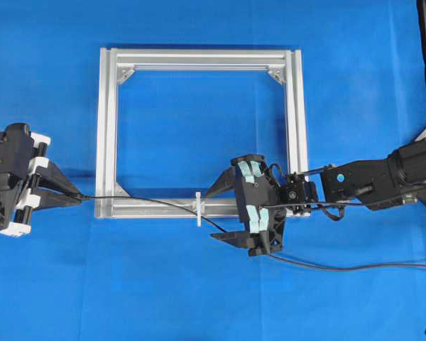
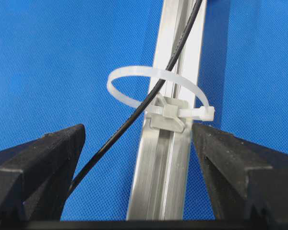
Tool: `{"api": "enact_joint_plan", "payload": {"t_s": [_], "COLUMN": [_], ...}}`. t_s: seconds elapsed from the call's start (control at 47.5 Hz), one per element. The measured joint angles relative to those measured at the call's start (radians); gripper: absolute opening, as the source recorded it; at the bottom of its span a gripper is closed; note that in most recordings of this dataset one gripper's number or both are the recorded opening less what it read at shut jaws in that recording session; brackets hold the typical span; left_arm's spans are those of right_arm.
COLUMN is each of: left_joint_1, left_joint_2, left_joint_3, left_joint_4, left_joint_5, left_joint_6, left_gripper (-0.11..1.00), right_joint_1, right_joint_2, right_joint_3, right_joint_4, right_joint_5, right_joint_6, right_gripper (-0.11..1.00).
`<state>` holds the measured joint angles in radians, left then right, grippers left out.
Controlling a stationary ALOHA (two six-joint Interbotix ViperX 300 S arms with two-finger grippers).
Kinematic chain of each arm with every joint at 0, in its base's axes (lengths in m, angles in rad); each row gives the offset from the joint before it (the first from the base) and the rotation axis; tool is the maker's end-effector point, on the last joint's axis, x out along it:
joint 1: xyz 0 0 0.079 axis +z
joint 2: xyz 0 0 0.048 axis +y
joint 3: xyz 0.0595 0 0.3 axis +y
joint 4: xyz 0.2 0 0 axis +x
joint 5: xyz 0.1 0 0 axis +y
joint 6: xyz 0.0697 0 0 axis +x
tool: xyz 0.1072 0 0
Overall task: Insert the wire through the string loop located in the center.
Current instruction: 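Release the cable from the left gripper and withdraw both grippers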
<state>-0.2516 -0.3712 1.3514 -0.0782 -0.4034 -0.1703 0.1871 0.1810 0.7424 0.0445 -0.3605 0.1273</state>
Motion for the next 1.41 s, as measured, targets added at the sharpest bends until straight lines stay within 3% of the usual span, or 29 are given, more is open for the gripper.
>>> {"api": "enact_joint_plan", "payload": {"t_s": [0.231,0.294,0.463,0.547,0.841,1.409], "left_joint_1": [0.000,-0.002,-0.002,-0.002,-0.002,0.026], "left_joint_2": [0.000,0.000,0.000,0.000,-0.028,-0.295], "left_joint_3": [0.000,0.000,-0.005,-0.005,-0.017,-0.077], "left_joint_4": [0.000,0.000,0.002,0.002,0.002,0.002], "left_joint_5": [0.003,0.005,0.008,0.015,0.060,0.258], "left_joint_6": [0.002,0.002,0.000,0.002,0.003,0.012], "left_gripper": [0.10,0.24,0.76,0.90,0.87,0.86], "right_joint_1": [0.002,0.002,0.003,0.003,0.002,-0.017], "right_joint_2": [0.000,-0.002,-0.002,-0.002,-0.037,-0.232], "right_joint_3": [0.000,0.000,0.000,0.000,0.002,0.003], "right_joint_4": [0.000,0.002,0.000,0.002,0.002,-0.005], "right_joint_5": [-0.002,-0.002,-0.002,0.000,0.040,0.143], "right_joint_6": [0.000,0.000,0.000,0.000,0.000,-0.015], "right_gripper": [0.80,0.80,0.80,0.80,0.80,0.80]}}
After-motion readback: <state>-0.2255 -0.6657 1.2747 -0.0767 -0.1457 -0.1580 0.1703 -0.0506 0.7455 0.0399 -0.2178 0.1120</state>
